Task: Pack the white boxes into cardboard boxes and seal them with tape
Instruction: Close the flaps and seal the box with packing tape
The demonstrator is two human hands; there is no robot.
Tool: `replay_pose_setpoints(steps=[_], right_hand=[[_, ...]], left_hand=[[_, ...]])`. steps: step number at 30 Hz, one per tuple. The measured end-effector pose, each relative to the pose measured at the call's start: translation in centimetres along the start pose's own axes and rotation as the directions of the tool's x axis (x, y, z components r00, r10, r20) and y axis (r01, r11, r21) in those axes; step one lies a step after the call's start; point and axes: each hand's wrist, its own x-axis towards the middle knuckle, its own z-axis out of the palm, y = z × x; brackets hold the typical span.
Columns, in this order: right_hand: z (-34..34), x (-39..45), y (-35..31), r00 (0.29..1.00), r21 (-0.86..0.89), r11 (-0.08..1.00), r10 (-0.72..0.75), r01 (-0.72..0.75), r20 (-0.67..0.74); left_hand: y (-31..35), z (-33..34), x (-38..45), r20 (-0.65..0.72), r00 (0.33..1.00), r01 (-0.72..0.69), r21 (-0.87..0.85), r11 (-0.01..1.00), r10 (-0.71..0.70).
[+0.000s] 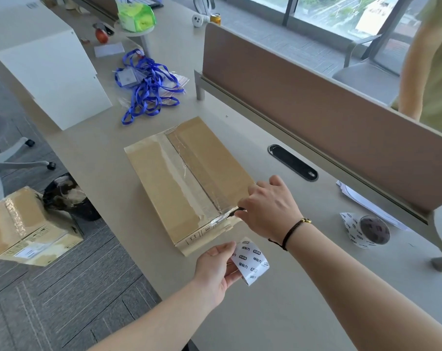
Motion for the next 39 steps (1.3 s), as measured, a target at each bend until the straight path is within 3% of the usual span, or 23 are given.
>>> replay_pose_setpoints(steps=[6,11,16,18,21,23,26,30,34,36,37,39], right_hand=[[0.0,0.3,1.0,0.998,-0.065,0.997,0.040,-0.037,0.050],[-0.1,-0.6,3.7,0.970,-0.078,0.978,0.204,-0.194,0.135],[1.2,-2.8,4.2,0.886,0.157,0.895,0.362,-0.417,0.289],[2.9,-5.1,3.7,0.805,0.312,0.763,0.431,-0.566,0.407],[6.0,-9.1,1.7,0.612,0.552,0.287,0.509,-0.783,0.605],[8.2,-11.8,-0.2,0.510,0.576,0.072,0.563,-0.814,0.651],[11.0,-15.5,-3.4,0.419,0.535,-0.003,0.618,-0.845,0.665],[12.6,-18.7,-6.6,0.312,0.368,0.057,0.655,-0.928,0.688],[12.9,-19.7,-7.6,0.317,0.292,0.157,0.688,-0.943,0.653],[12.9,-19.8,-7.4,0.337,0.339,0.147,0.712,-0.929,0.616],[12.4,-19.6,-7.1,0.332,0.421,0.061,0.721,-0.905,0.608],[10.5,-19.0,-6.0,0.294,0.627,-0.269,0.705,-0.731,0.645]], left_hand=[[0.1,0.0,0.2,-0.020,1.000,-0.001,0.032,0.999,0.002],[0.1,-0.2,0.5,-0.043,0.999,-0.002,0.046,0.999,0.004],[0.2,-0.1,1.3,-0.089,0.995,-0.036,0.112,0.993,0.046],[0.1,-0.4,1.9,-0.116,0.992,-0.040,0.145,0.989,0.057],[-0.7,-1.1,2.9,-0.154,0.987,-0.003,0.244,0.970,0.042],[-1.6,-1.4,3.2,-0.158,0.987,0.014,0.287,0.958,0.033],[-2.0,-1.4,3.4,-0.090,0.996,0.011,0.298,0.955,0.017],[-1.3,-0.5,2.9,0.062,0.998,-0.054,0.396,0.917,0.032],[-0.8,1.1,1.8,0.191,0.979,-0.169,0.552,0.817,0.073],[-0.9,2.3,1.1,0.277,0.960,-0.215,0.601,0.770,0.052],[-1.0,3.0,0.6,0.314,0.948,-0.239,0.623,0.745,0.042],[-1.2,4.6,-0.1,0.378,0.925,-0.286,0.664,0.691,0.020]])
